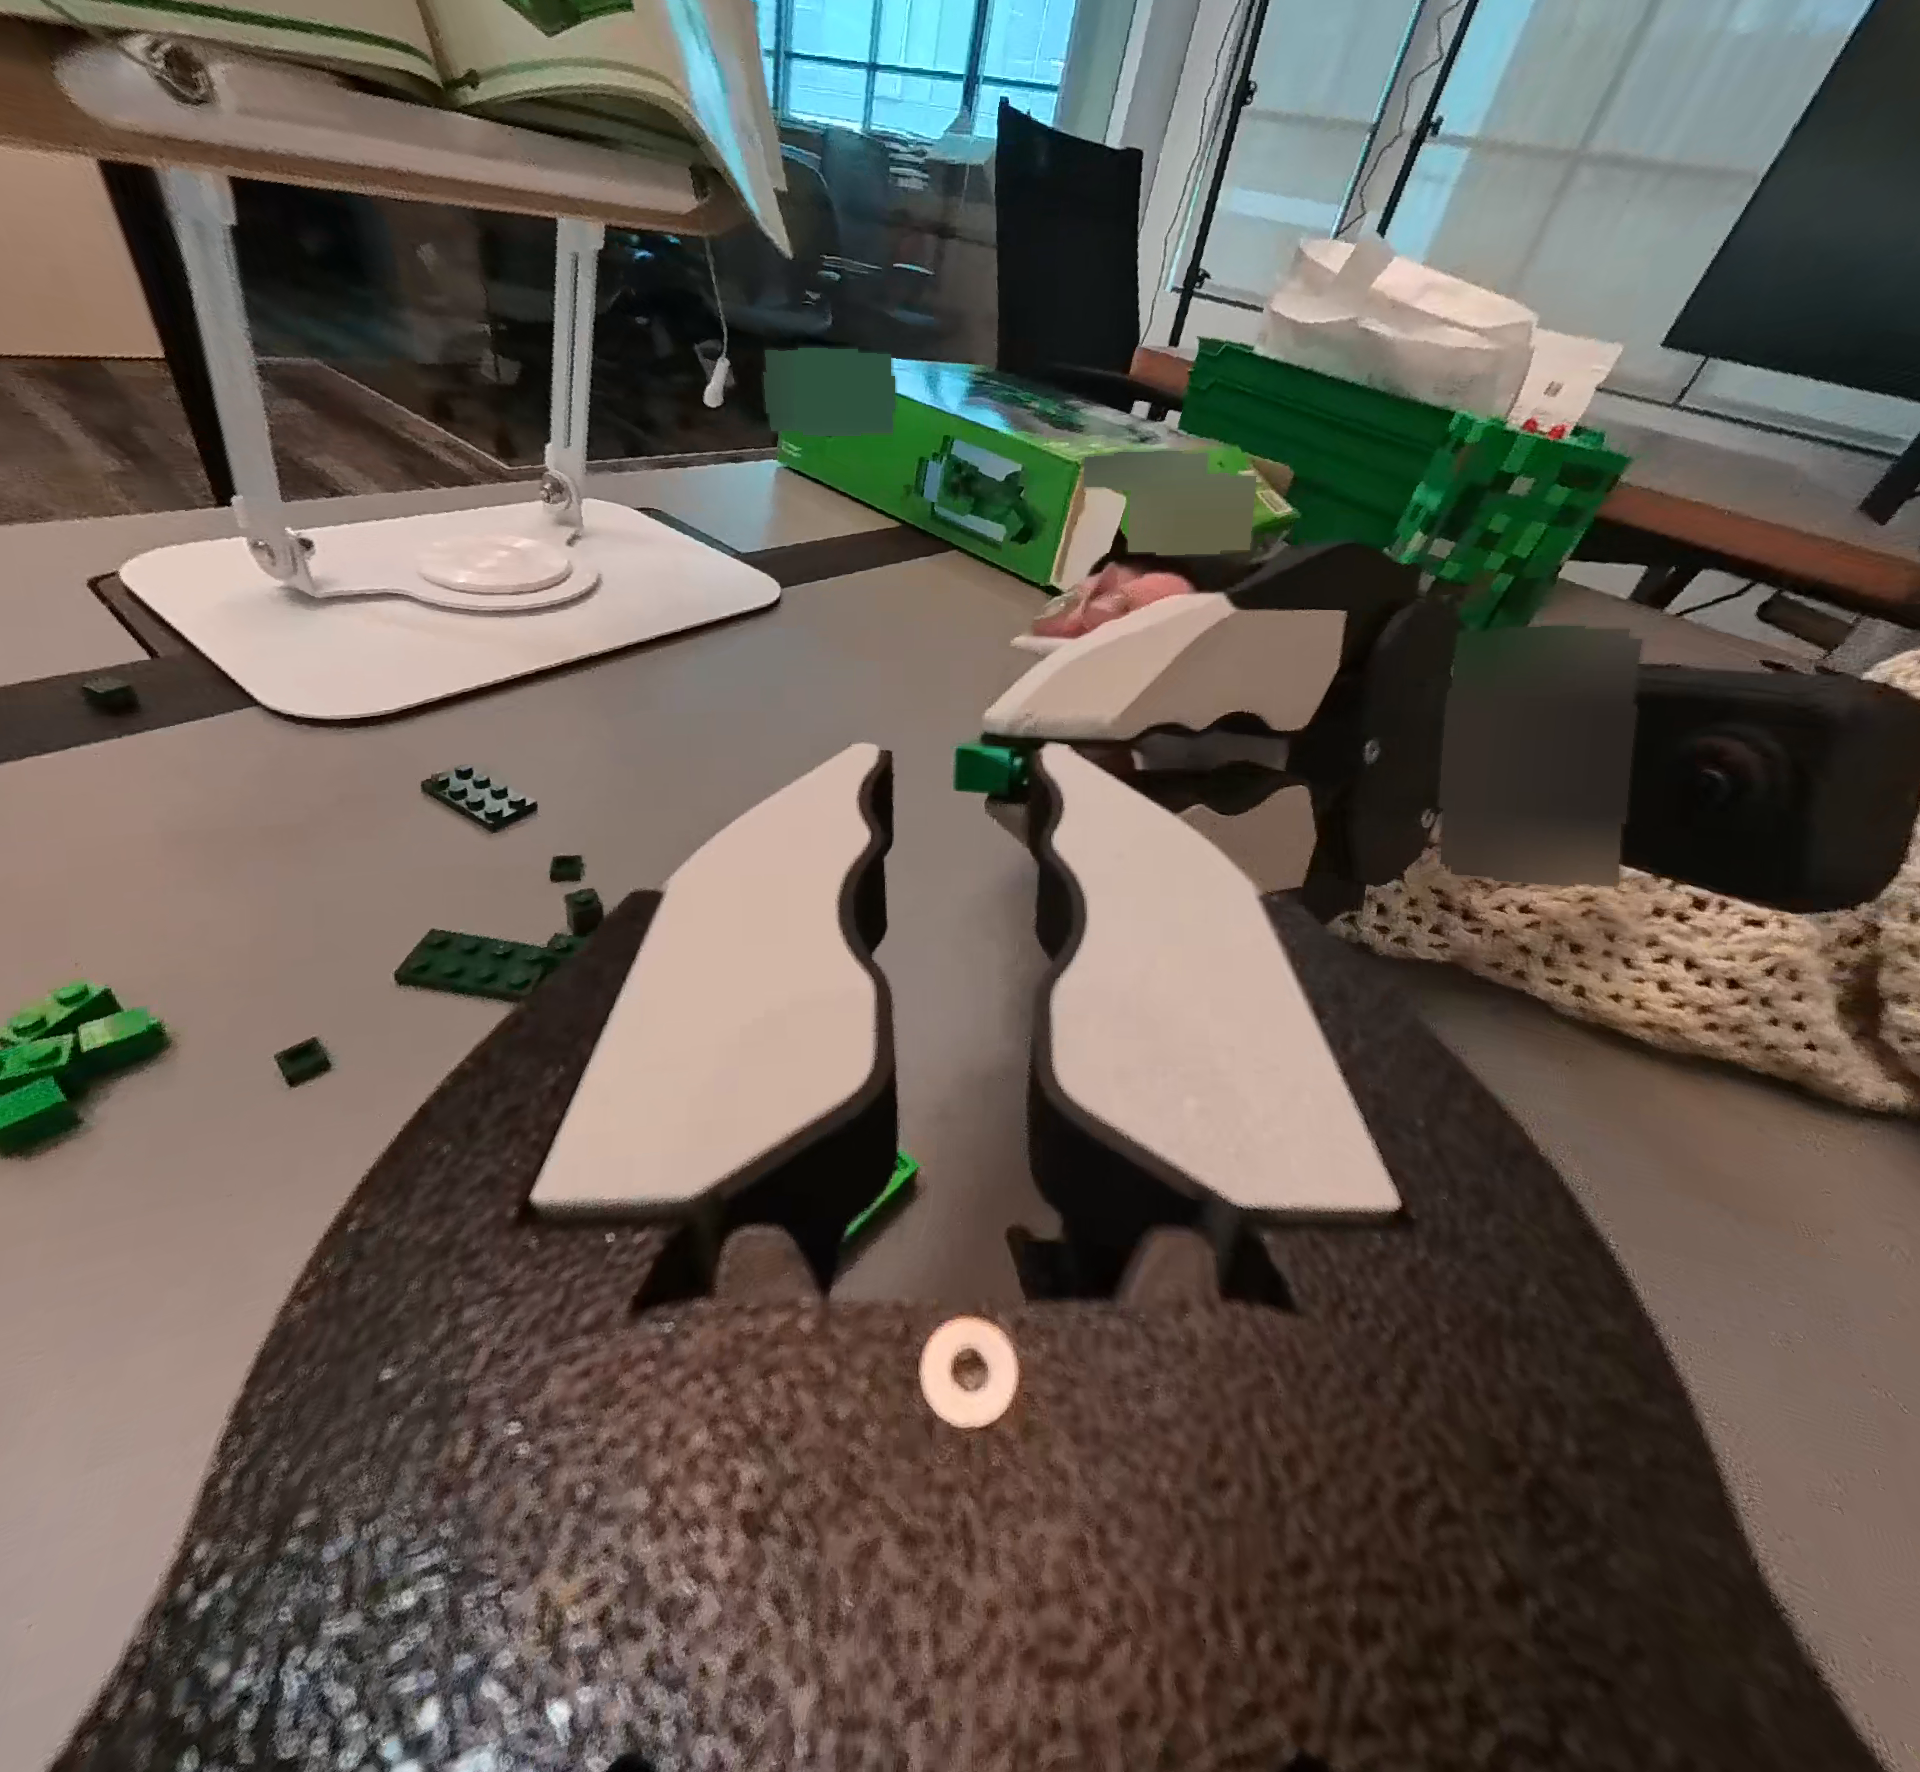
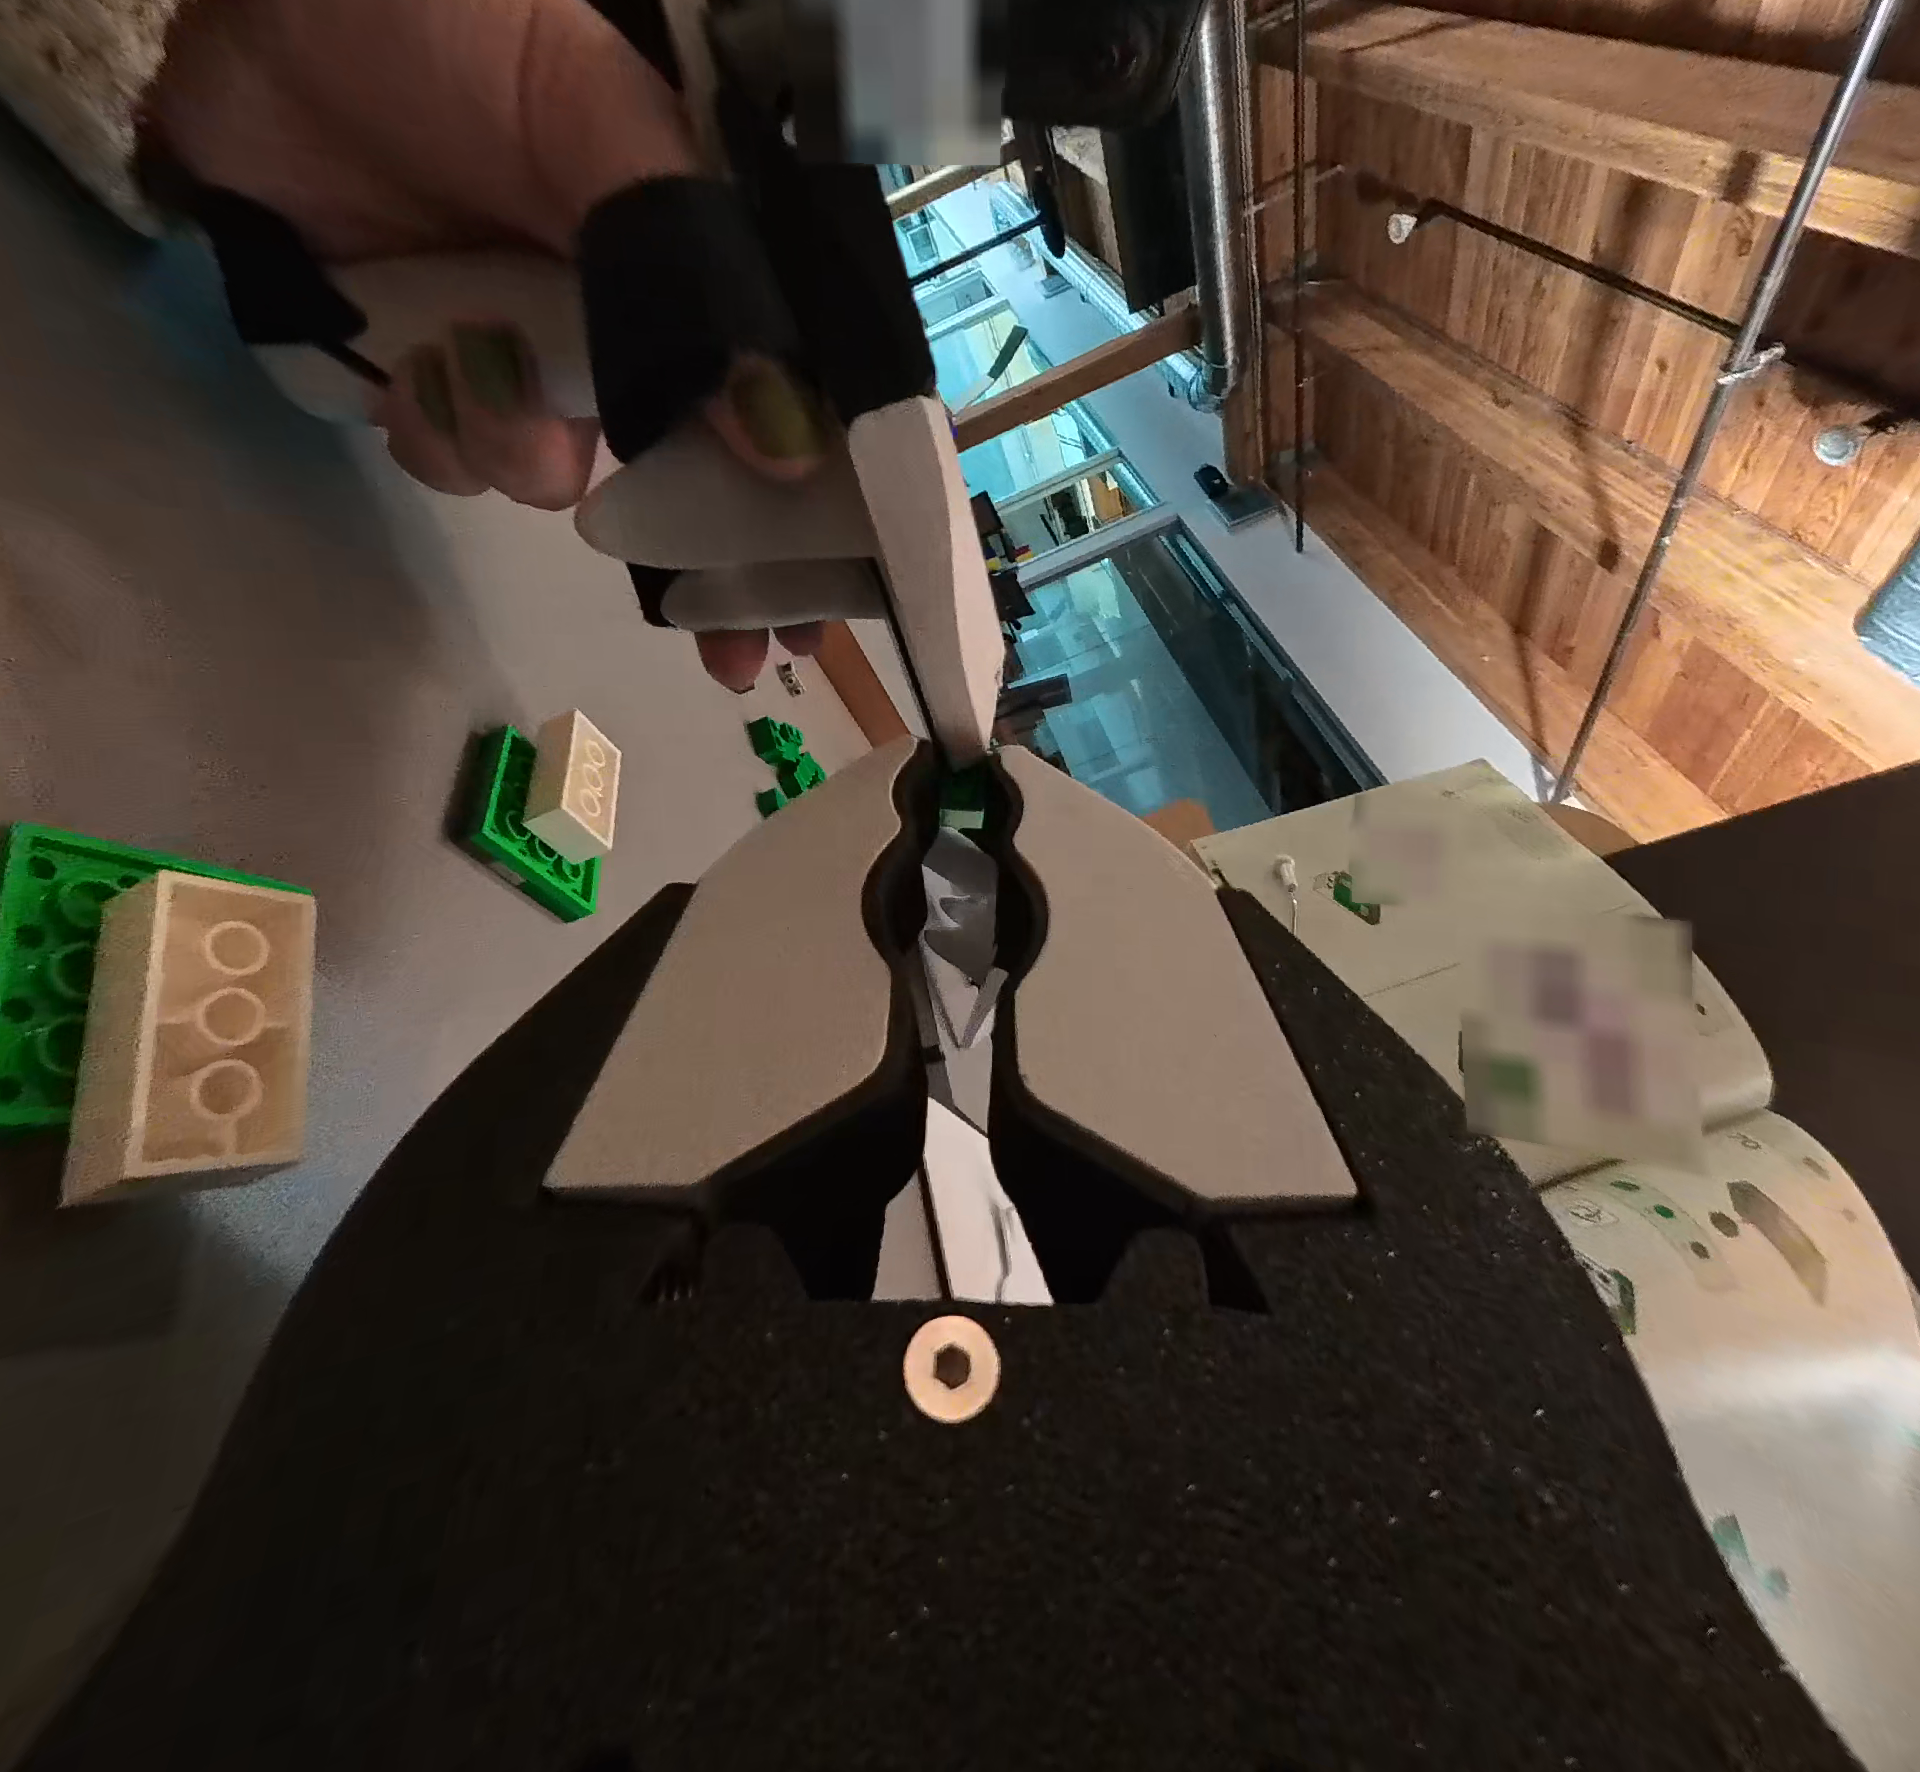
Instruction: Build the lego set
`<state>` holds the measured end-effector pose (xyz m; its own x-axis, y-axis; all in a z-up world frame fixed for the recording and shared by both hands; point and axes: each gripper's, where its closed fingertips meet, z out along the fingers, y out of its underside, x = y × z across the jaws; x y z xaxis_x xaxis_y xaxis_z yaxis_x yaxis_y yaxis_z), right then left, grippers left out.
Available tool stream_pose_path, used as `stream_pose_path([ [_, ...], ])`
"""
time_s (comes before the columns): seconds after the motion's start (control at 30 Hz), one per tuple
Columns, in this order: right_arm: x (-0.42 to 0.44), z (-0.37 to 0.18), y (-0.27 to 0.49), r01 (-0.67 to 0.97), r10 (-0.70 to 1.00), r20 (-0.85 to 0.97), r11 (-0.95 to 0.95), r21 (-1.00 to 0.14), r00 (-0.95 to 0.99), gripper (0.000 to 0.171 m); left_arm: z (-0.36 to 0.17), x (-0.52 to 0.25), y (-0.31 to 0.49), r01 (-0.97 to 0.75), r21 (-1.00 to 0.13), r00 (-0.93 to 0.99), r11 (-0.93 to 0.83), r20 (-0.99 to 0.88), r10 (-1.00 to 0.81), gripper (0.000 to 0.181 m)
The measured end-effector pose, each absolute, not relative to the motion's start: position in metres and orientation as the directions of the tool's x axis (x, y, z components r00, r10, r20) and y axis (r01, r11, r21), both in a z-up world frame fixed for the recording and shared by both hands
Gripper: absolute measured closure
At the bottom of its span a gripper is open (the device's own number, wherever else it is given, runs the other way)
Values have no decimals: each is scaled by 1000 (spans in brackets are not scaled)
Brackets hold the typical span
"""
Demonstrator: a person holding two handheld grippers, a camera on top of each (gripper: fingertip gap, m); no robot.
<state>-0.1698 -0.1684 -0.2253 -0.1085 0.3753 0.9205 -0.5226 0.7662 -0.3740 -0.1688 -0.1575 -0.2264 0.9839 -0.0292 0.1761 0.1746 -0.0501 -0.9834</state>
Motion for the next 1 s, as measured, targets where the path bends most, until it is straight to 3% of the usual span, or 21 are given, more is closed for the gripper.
stream_pose_path([
  [0.17,-169,-228,-170,-524,385,912,753,-398,-139,164,-229,-165,-159,164,-984,983,-74,170,-74,169],
  [0.3,-172,-231,-166,-472,508,817,669,-575,-274,160,-226,-173,-164,25,-998,1000,-51,26,-15,170],
  [0.43,-170,-230,-160,-306,645,443,321,-896,-622,157,-223,-172,-171,-302,-953,953,-22,-303,22,170],
  [0.53,-163,-222,-159,-114,564,110,30,-993,-818,157,-230,-164,-171,-503,-863,864,-46,-503,1,170],
  [0.67,-147,-215,-161,286,231,-343,-249,-925,-910,153,-227,-148,-169,-571,-821,820,2,-571,-32,170],
  [0.77,-143,-224,-169,564,35,-585,-223,-795,-811,144,-224,-135,-168,-571,-820,816,52,-573,-74,170],
  [0.9,-122,-227,-180,647,-99,-640,-117,-753,-762,151,-227,-123,-163,-585,-809,801,60,-588,-115,170],
  [1.0,-121,-227,-180,650,-108,-641,-110,-752,-760,156,-226,-120,-163,-584,-809,800,68,-588,-122,170],
])
